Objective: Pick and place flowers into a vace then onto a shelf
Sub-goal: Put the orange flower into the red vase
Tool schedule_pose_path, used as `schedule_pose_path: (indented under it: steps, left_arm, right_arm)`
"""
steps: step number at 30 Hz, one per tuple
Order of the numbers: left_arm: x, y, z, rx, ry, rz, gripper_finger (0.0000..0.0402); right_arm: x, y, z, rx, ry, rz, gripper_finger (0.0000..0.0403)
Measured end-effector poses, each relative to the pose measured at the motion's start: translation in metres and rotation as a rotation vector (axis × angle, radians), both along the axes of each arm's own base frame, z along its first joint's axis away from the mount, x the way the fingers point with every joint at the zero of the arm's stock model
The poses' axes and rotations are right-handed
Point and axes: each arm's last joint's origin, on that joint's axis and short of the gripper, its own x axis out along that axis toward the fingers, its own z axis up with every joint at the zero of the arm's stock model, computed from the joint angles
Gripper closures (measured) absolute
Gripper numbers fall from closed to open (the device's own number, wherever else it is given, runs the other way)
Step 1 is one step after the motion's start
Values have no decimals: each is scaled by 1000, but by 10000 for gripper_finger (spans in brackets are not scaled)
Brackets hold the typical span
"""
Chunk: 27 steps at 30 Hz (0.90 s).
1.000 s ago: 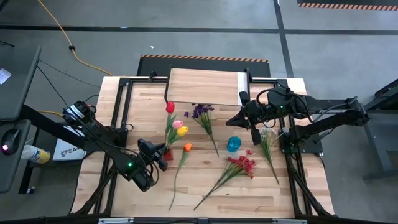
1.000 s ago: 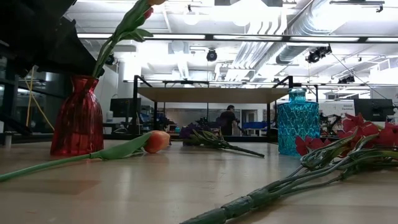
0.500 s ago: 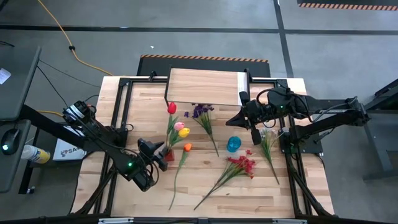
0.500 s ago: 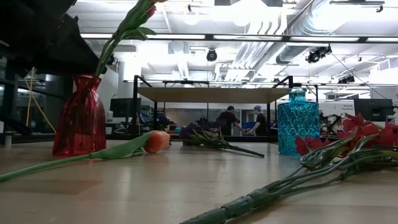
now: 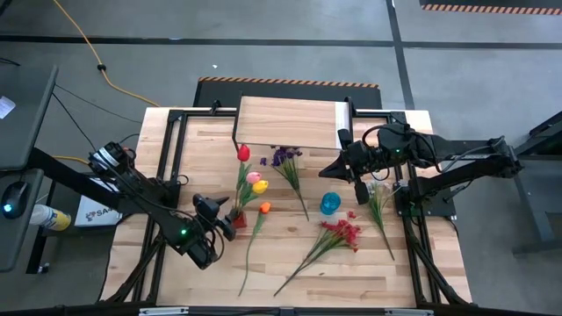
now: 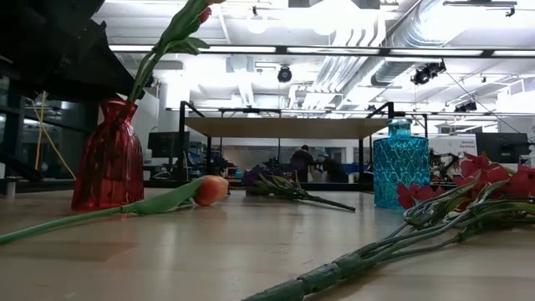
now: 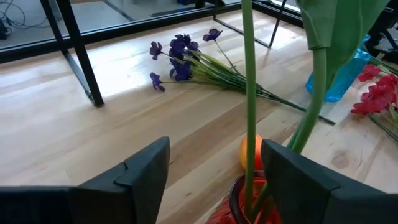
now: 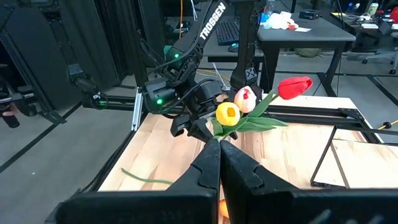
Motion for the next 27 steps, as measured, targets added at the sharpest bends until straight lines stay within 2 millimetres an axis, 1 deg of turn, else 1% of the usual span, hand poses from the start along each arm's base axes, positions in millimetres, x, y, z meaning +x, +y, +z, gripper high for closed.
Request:
schedule_pose_path:
  steps: [6,16,22,27]
  left_arm:
    - [-10,-4,5,-19,41,-44,115]
    - [-34,-15,25,-50,-39,-155,119]
    - [-44,-27,38,-171,-149,-219,119]
    - [-37,-42,46,-353,-284,-227,119]
  right_arm:
    - [0,0,0,0,0,0,402]
    - [0,0,0,-2,0,-6,402]
    - [-1,0,-2,4,26,-6,402]
    - [-1,0,-3,4,32,-6,402]
